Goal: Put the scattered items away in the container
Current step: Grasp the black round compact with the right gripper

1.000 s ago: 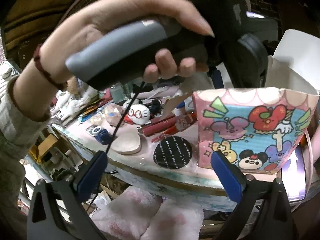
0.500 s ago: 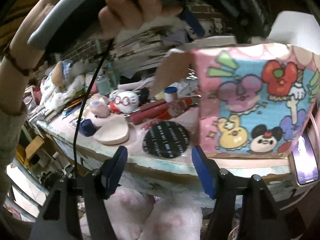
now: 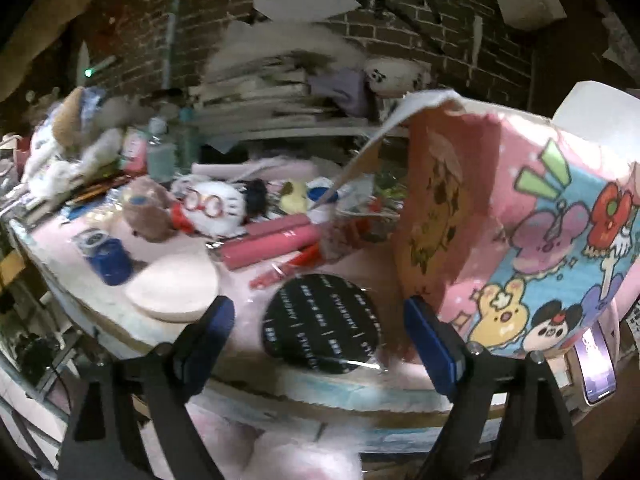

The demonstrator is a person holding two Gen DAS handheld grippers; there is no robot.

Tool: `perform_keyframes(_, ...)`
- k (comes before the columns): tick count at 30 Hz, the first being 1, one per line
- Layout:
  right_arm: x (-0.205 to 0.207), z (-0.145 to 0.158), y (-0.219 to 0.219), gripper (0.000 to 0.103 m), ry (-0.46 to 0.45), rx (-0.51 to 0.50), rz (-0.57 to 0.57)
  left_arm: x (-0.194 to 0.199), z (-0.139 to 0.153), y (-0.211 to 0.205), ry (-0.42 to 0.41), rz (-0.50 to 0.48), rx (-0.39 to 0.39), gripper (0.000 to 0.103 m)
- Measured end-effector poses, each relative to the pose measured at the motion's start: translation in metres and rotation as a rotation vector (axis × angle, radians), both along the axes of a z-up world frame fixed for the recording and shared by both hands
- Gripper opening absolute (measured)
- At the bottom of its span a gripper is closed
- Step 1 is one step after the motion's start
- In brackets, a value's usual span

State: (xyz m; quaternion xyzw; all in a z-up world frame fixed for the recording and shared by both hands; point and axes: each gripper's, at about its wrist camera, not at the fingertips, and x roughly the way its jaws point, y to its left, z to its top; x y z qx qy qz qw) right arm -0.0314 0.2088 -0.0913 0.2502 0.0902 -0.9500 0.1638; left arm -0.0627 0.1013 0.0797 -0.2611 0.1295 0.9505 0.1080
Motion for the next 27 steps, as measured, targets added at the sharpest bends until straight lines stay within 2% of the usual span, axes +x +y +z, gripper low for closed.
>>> perform_keyframes(4,-0.009,-0.010,-0.002,0.096,-0.076,-0.013,-0.004,0.016,-0.015,-0.022,0.008,0.006,0.016,0.085)
perform_keyframes(12,-0.006,-0.015,0.001,0.093,-0.053,-0.066,-0.042,0.031,-0.030,-0.036,0.025,0.009,0.011,0.085)
perform_keyframes(15,-0.005,-0.016,-0.001,0.086,-0.036,-0.060,-0.047,0.029,-0.034,-0.041,0.023,0.027,0.016,0.085)
perform_keyframes(16,-0.004,-0.016,-0.002,0.076,-0.028,-0.056,-0.044,0.029,-0.035,-0.041,0.023,0.033,0.016,0.085)
perform_keyframes(17,-0.003,-0.015,-0.002,0.057,-0.023,-0.060,-0.036,0.028,-0.035,-0.042,0.023,0.035,0.016,0.085)
perform_keyframes(19,-0.002,-0.014,-0.004,0.053,-0.011,-0.042,-0.038,0.028,-0.036,-0.043,0.019,0.036,0.021,0.085)
perform_keyframes(20,-0.001,-0.014,-0.007,0.046,0.003,-0.021,-0.030,0.028,-0.036,-0.043,0.018,0.036,0.024,0.085)
perform_keyframes(25,0.004,-0.014,-0.014,0.027,0.043,0.037,-0.005,0.027,-0.037,-0.044,0.015,0.049,0.022,0.085)
perform_keyframes(27,0.006,-0.014,-0.016,0.025,0.058,0.053,0.000,0.027,-0.037,-0.044,0.012,0.043,0.025,0.085)
